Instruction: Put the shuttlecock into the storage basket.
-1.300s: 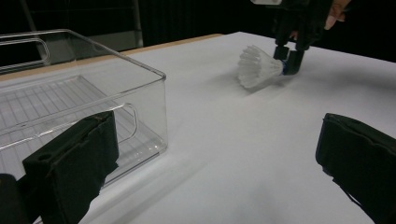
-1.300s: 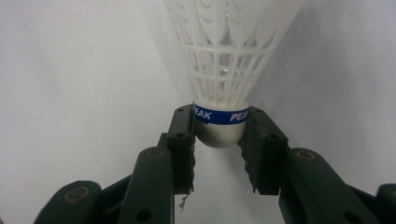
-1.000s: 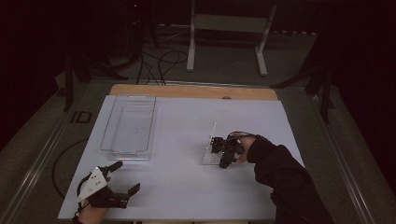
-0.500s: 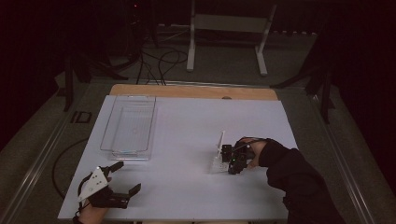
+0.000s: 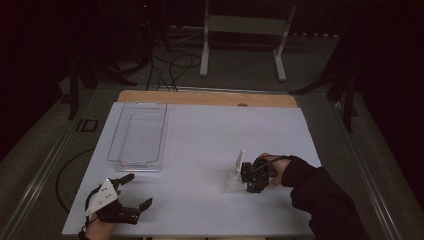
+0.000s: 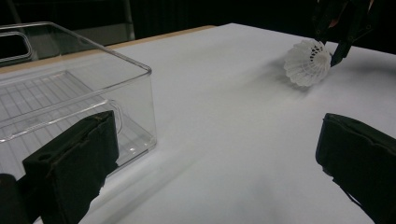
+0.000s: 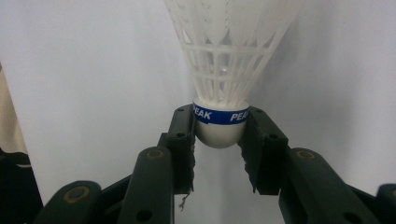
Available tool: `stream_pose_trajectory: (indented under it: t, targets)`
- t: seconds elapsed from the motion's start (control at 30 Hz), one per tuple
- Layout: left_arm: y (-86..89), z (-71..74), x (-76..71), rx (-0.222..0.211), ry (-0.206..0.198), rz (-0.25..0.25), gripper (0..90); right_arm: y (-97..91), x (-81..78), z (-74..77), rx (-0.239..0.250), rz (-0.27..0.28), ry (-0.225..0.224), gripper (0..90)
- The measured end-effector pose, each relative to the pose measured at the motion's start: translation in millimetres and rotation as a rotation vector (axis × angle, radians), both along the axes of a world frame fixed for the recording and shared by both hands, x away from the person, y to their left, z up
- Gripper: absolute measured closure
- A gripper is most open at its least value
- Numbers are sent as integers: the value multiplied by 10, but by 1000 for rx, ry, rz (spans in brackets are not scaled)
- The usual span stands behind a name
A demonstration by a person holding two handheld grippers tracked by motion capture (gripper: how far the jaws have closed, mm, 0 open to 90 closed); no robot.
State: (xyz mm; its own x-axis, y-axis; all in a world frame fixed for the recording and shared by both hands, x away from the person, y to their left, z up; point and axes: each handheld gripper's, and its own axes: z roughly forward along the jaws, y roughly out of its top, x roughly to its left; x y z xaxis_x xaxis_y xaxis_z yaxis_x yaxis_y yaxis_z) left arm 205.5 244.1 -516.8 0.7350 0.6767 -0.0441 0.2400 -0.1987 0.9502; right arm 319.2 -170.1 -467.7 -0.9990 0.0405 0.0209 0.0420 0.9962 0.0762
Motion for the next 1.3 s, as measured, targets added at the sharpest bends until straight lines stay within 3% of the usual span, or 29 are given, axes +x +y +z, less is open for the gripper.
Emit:
stream_pose_trajectory:
  t: [0.13, 0.17, 0.23, 0.27, 0.43, 0.47, 0.5, 0.53, 0.6, 0.73, 1.0, 1.1, 1.3]
  targets:
    - [-27, -1, 6, 9, 13, -22, 1, -1, -38, 8, 8, 14, 9, 663]
    - [-34, 1, 7, 8, 18, -27, 2, 8, -64, 32, 4, -12, 7, 664]
    - [-49, 11, 12, 20, 26, -27, 1, 8, -77, 58, 12, 25, 7, 664]
    - [-59, 20, 18, 23, 29, -29, 2, 18, -93, 73, 6, 9, 5, 664]
    - [-123, 129, 50, 49, 60, -67, 2, 26, -125, 145, 23, 45, -1, 664]
    - [-141, 162, 60, 64, 70, -76, 2, 30, -143, 164, 27, 26, 10, 664]
    - [-141, 162, 60, 64, 70, -76, 2, 27, -134, 178, 31, 54, 7, 664]
    - [-179, 232, 87, 104, 86, -93, 2, 31, -150, 195, 34, 48, 6, 664]
    - [-217, 304, 117, 134, 106, -99, 1, 33, -154, 221, 33, 66, 8, 664]
    - [-301, 459, 149, 210, 102, -127, 2, 37, -182, 265, 35, 50, 9, 664]
    - [-420, 737, 237, 248, 131, -170, 2, 29, -209, 273, 35, 56, 19, 664]
    - [-476, 797, 256, 242, 163, -191, 2, 19, -213, 283, 39, 51, 20, 664]
    - [-602, 948, 294, 277, 167, -226, 2, 25, -217, 303, 49, 49, 19, 664]
